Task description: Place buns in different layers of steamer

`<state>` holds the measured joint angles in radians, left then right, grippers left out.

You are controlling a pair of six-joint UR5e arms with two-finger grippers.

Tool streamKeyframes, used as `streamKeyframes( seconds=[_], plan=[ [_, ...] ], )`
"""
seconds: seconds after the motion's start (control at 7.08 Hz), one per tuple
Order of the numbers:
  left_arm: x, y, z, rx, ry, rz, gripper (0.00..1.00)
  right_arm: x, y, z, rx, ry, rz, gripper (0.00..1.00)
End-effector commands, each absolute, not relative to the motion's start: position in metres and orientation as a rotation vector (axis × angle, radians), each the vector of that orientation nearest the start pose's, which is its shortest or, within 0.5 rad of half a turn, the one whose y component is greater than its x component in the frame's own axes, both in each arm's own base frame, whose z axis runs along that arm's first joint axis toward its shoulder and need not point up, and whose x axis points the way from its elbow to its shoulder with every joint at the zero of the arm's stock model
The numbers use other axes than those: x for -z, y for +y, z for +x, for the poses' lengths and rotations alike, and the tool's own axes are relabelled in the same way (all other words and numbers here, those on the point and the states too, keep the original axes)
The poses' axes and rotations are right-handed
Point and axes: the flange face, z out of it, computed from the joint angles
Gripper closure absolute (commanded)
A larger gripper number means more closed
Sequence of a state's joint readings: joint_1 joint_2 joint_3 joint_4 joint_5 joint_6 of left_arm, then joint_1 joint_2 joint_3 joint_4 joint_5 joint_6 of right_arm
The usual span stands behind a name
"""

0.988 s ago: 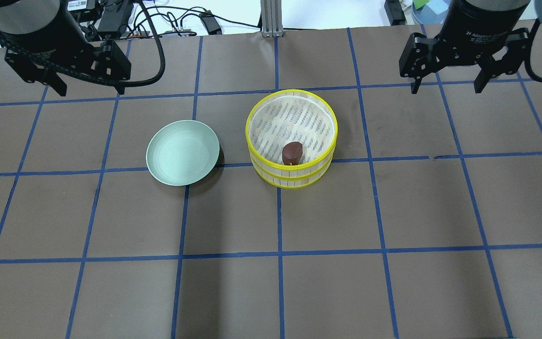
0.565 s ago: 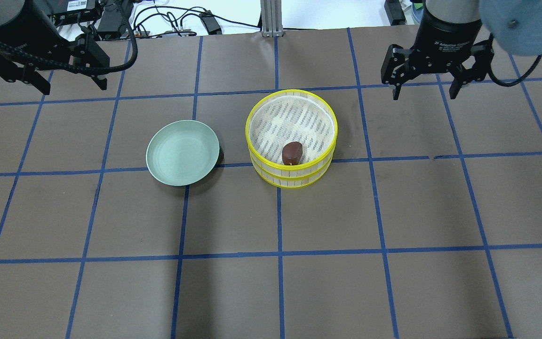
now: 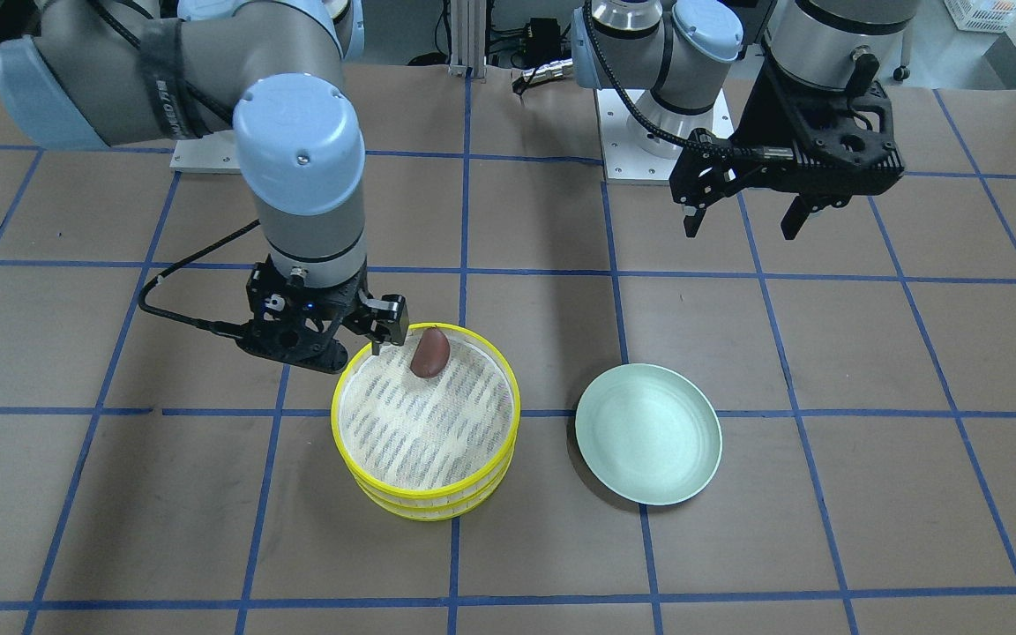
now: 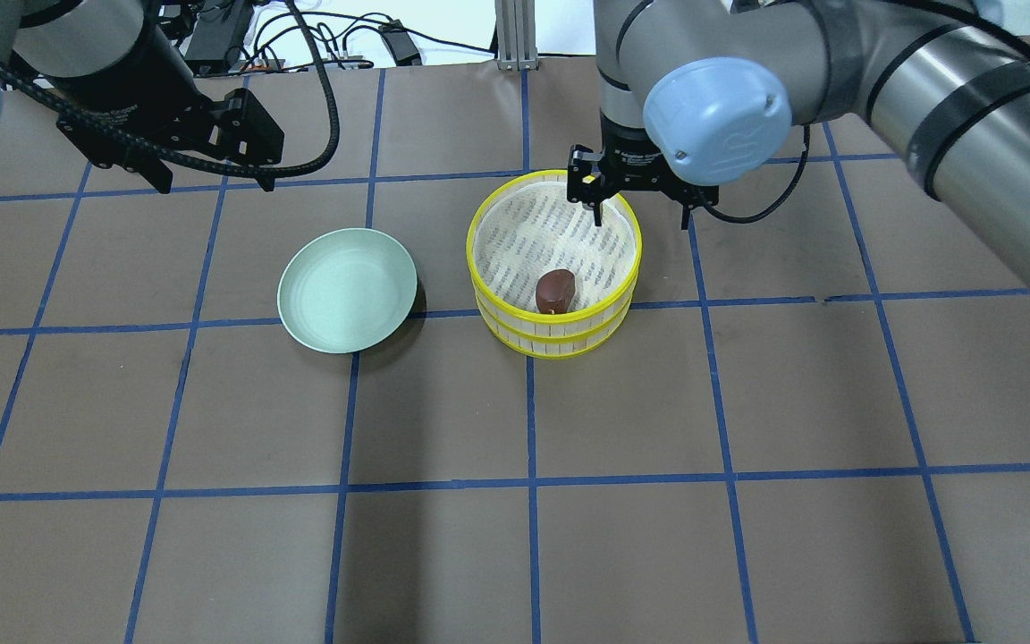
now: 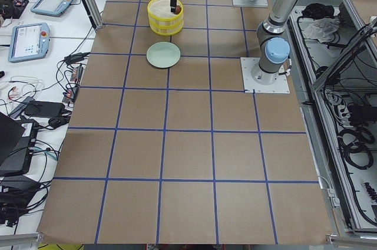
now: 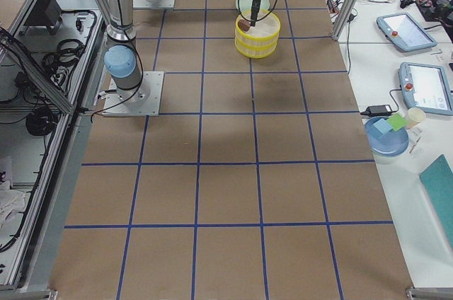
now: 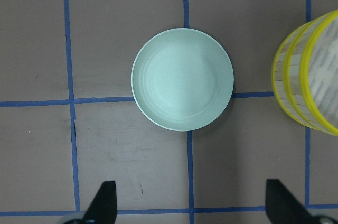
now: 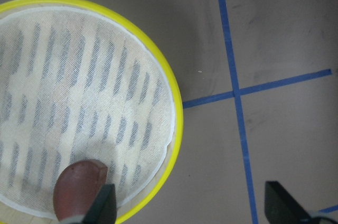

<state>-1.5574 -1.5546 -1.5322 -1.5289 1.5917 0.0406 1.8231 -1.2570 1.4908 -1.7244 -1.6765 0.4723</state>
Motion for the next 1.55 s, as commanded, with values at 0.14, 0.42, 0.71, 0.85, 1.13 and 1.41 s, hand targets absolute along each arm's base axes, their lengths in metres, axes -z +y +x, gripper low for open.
streamKeyframes(
  seconds=[0.14,0.42,0.71,0.85,1.13,1.41],
  plan=[
    [-0.519,-0.494,-0.129,0.147,3.114,0.053,0.00,-0.357,-0.559,0.273,0.013,3.249,0.300,0.05],
    [-0.519,-0.493,-0.129,0.143,3.114,0.053,0.00,-0.372,-0.561,0.254,0.033,3.249,0.315,0.05],
    [-0.519,-0.493,-0.129,0.142,3.111,0.053,0.00,-0.457,-0.514,0.221,0.057,3.241,0.216,0.03],
    [-0.520,-0.492,-0.129,0.145,3.111,0.053,0.00,-0.494,-0.486,0.213,0.105,3.243,0.078,0.03],
    [-0.522,-0.490,-0.129,0.147,3.111,0.053,0.00,-0.538,-0.448,0.188,0.135,3.245,-0.019,0.03],
    [-0.521,-0.490,-0.129,0.138,3.121,0.052,0.00,-0.548,-0.448,0.158,0.121,3.228,-0.015,0.04]
  ],
)
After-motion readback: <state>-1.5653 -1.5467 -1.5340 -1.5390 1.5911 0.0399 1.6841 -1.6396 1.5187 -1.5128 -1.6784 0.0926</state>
